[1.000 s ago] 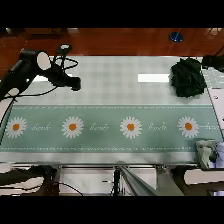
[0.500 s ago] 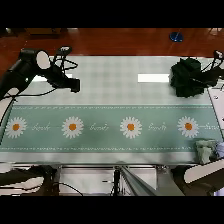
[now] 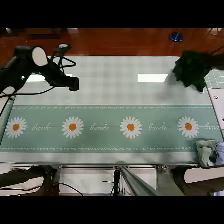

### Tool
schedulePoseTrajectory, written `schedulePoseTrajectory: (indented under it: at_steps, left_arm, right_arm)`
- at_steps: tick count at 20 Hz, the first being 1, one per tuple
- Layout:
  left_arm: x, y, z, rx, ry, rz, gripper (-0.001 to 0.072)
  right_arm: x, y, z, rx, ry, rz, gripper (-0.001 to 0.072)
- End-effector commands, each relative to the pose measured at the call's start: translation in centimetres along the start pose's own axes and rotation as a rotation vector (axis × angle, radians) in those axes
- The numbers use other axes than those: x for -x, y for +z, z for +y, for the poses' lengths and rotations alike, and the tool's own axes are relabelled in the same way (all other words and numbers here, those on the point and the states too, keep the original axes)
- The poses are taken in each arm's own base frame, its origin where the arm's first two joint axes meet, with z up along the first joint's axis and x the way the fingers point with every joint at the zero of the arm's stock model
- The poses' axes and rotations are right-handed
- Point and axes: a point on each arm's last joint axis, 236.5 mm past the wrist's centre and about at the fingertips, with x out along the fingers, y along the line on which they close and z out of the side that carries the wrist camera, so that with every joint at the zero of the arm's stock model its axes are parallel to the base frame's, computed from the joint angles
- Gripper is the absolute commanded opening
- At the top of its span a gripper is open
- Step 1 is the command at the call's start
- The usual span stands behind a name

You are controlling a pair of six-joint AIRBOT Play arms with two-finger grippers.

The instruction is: Fold the shirts.

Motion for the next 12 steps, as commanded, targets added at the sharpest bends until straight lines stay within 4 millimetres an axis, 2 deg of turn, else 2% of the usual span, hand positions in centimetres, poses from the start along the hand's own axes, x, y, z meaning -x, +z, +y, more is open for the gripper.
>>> schedulePoseTrajectory:
  at_steps: [1,2,4,5,7,9,10,12]
  left_arm:
    - [5.5,1.9,-0.4,-0.011,0.001,-0.099,0.0720]
    - [8.1,2.8,-0.6,-0.016,0.003,-0.163,0.0720]
    - [13.6,3.8,-0.9,-0.027,0.007,-0.288,0.0720]
    - [16.2,3.8,-1.1,-0.032,0.009,-0.339,0.0720]
    - [21.1,3.0,-1.5,-0.037,0.011,-0.434,0.0720]
    - [25.0,1.6,-1.9,-0.018,0.007,-0.518,0.0720]
    - [26.7,0.7,-2.0,-0.005,0.002,-0.552,0.0720]
    - [29.0,-0.9,-2.5,0.011,-0.015,-0.593,0.0720]
  right_arm:
    - [13.4,9.1,8.3,0.106,0.158,-0.323,0.0022]
    - [17.6,10.9,10.7,0.117,0.210,-0.408,0.0021]
    - [24.7,12.5,14.9,0.138,0.312,-0.532,0.0022]
    - [28.1,12.8,16.7,0.151,0.356,-0.587,0.0022]
    - [33.6,12.4,19.8,0.170,0.437,-0.662,0.0022]
    - [37.2,10.9,21.9,0.192,0.489,-0.681,0.0022]
    - [38.0,9.7,22.6,0.189,0.508,-0.651,0.0022]
    - [38.0,6.6,24.0,0.198,0.565,-0.527,0.0021]
